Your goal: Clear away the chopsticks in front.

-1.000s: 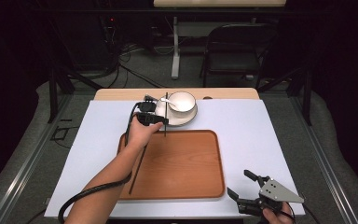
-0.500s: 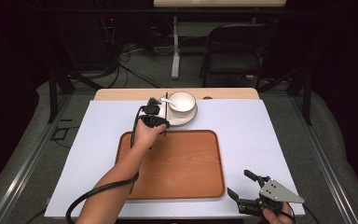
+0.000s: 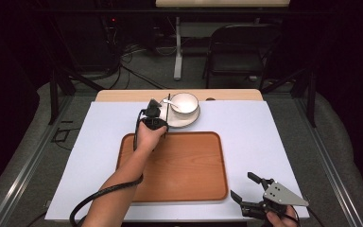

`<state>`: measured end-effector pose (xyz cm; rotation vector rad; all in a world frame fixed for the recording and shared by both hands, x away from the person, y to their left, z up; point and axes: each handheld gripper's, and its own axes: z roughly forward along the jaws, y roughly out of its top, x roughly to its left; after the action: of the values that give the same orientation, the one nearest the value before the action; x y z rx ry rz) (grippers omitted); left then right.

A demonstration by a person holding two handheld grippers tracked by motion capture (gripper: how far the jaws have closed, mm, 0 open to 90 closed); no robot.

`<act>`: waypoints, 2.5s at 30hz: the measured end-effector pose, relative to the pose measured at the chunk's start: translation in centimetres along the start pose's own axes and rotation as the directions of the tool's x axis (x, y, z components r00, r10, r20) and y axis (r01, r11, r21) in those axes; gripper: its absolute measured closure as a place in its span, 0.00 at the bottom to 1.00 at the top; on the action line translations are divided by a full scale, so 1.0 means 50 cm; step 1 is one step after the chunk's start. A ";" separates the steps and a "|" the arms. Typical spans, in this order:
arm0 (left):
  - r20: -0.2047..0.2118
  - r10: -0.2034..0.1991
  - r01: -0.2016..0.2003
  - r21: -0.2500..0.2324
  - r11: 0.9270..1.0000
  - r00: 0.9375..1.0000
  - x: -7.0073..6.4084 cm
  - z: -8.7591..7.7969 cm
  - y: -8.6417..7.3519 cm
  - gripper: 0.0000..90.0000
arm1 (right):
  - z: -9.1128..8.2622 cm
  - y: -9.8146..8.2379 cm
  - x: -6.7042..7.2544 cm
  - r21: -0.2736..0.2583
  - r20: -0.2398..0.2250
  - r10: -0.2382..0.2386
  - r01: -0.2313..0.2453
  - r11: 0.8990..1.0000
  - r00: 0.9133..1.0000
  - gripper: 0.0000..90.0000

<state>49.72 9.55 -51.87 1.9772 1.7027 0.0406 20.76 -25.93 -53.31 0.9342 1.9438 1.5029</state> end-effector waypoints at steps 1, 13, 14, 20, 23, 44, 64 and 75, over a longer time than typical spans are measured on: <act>-0.002 -0.005 0.005 0.004 1.000 1.000 0.001 0.000 0.000 0.88 | 0.000 0.000 0.000 0.000 0.000 0.000 0.000 1.000 1.000 0.16; -0.038 -0.043 0.043 0.009 0.999 0.998 0.023 -0.014 0.006 0.96 | 0.000 0.000 0.000 -0.004 0.000 0.002 -0.002 1.000 1.000 0.16; -0.037 -0.047 0.047 0.004 0.999 0.998 0.026 -0.018 0.006 0.96 | -0.001 0.000 0.000 -0.002 0.001 0.003 -0.003 1.000 1.000 0.16; -0.030 -0.064 0.064 -0.022 0.998 0.997 0.055 -0.050 0.006 0.96 | 0.000 0.000 0.000 -0.002 0.001 0.001 -0.001 1.000 1.000 0.16; -0.019 -0.073 0.072 -0.035 0.997 0.997 0.072 -0.066 0.001 0.96 | 0.000 0.000 0.000 -0.002 0.001 0.001 -0.001 1.000 1.000 0.16; 0.081 -0.024 0.029 -0.065 0.997 0.996 0.142 -0.176 -0.095 0.96 | 0.000 0.000 0.001 0.002 0.005 0.003 -0.003 1.000 1.000 0.16; 0.120 0.046 -0.041 -0.043 0.998 0.992 0.164 -0.246 -0.310 0.96 | 0.001 0.001 0.000 0.006 0.007 0.004 -0.004 1.000 1.000 0.16; 0.102 0.035 -0.037 0.017 0.999 0.994 0.172 -0.238 -0.381 0.96 | 0.002 0.001 -0.001 0.006 0.010 0.006 -0.006 1.000 1.000 0.16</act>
<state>29.89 23.21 -51.97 1.9883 1.6089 -0.0621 20.86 -25.90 -53.29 0.9491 1.9412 1.4936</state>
